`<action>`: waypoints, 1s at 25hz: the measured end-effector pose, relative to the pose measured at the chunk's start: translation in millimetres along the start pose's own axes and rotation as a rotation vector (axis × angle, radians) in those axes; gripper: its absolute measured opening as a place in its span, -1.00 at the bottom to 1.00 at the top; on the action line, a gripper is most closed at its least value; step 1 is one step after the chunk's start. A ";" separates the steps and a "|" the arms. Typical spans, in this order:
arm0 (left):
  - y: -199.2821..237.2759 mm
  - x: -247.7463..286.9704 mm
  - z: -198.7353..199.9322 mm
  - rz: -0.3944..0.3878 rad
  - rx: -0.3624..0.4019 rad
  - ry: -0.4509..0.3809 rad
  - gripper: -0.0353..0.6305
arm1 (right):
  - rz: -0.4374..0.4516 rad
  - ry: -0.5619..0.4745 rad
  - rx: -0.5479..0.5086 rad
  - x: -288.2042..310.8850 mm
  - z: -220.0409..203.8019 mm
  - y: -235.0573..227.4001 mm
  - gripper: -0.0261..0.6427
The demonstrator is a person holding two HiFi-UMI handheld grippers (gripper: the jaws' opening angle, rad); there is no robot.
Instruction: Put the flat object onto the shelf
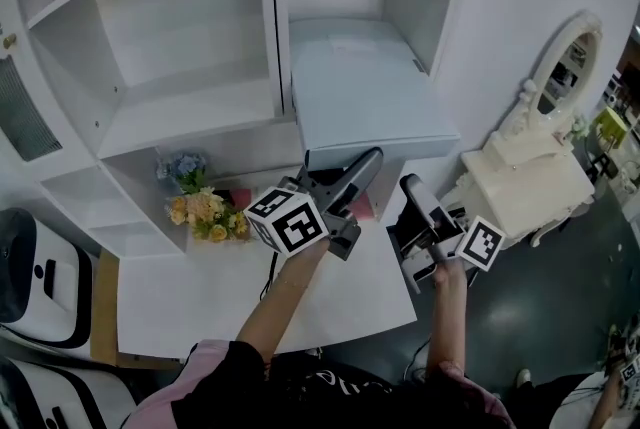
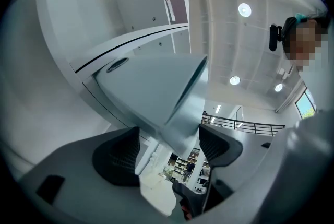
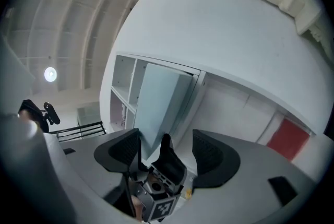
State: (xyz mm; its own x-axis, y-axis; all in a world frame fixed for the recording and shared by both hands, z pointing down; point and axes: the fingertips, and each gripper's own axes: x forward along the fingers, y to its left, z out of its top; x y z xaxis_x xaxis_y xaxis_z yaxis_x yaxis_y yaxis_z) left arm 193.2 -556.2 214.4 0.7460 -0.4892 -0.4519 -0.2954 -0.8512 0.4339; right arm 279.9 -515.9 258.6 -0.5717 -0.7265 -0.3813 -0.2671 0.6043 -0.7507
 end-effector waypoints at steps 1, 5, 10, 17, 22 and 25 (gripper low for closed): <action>2.7 2.8 2.0 0.002 -0.007 -0.002 0.21 | -0.008 0.009 0.005 -1.0 -3.9 -2.9 0.01; 16.0 13.3 12.5 0.009 -0.036 -0.016 0.19 | -0.048 0.052 0.001 -2.6 -22.3 -14.1 0.01; 36.0 24.4 20.7 0.033 -0.049 -0.024 0.15 | -0.076 0.124 0.002 -2.1 -50.7 -20.6 0.01; 43.4 29.8 22.3 0.020 -0.031 -0.026 0.16 | -0.099 0.150 0.015 -9.7 -69.1 -26.3 0.01; 41.7 23.9 17.7 0.052 -0.039 -0.004 0.14 | -0.107 0.158 0.018 -15.3 -79.0 -25.6 0.01; 40.3 13.0 4.8 0.059 -0.027 0.039 0.13 | -0.114 0.161 0.026 -20.3 -85.8 -26.8 0.01</action>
State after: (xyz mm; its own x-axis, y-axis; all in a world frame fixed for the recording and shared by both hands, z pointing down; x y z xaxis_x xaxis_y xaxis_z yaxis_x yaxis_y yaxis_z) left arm 188.1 -597.8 222.2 0.7506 -0.5303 -0.3942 -0.3238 -0.8152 0.4801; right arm 232.1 -489.3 332.7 -0.6558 -0.7270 -0.2036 -0.3182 0.5107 -0.7987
